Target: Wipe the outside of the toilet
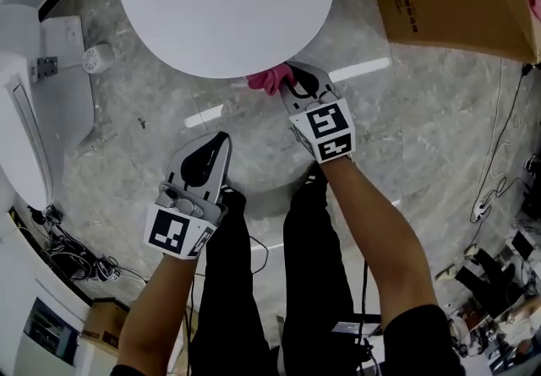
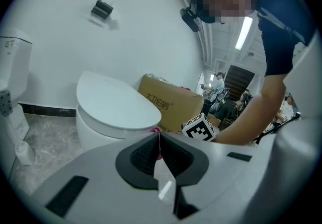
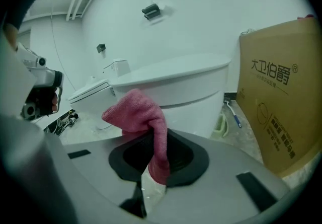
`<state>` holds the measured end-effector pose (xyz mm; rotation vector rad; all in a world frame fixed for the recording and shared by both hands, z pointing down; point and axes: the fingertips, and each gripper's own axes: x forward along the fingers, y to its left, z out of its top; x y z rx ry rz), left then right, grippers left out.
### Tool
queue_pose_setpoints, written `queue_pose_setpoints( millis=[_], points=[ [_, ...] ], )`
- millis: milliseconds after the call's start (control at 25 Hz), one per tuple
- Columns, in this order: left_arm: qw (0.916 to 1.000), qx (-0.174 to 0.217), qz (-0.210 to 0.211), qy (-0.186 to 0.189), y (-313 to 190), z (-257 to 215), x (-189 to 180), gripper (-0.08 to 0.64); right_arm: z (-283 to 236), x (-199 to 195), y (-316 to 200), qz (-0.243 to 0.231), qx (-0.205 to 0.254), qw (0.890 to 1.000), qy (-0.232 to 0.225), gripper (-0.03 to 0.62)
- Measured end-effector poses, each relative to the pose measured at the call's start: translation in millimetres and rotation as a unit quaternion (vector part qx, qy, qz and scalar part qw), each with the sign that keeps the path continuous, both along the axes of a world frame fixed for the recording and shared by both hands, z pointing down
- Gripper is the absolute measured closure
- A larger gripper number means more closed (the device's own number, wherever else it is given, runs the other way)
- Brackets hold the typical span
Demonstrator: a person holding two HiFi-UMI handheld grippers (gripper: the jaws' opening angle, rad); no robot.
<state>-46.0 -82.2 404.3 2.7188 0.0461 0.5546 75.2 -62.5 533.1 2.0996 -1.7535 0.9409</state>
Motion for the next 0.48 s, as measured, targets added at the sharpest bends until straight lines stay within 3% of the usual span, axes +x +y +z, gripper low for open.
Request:
queue_pose_setpoints(
  millis=[320,480],
  points=[
    [0.9998,0.01,-0.015,0.002,16.2,-3.5,37.1,0.541,-5.8,82.4,14.8,-0.047,0.02,0.998,0.037,0.52],
    [0.9998,0.015,-0.015,0.001,32.9,-11.4,49.4,0.541,-19.9,99.7,24.2,-0.082,0.025,0.995,0.05,0.52]
  ],
)
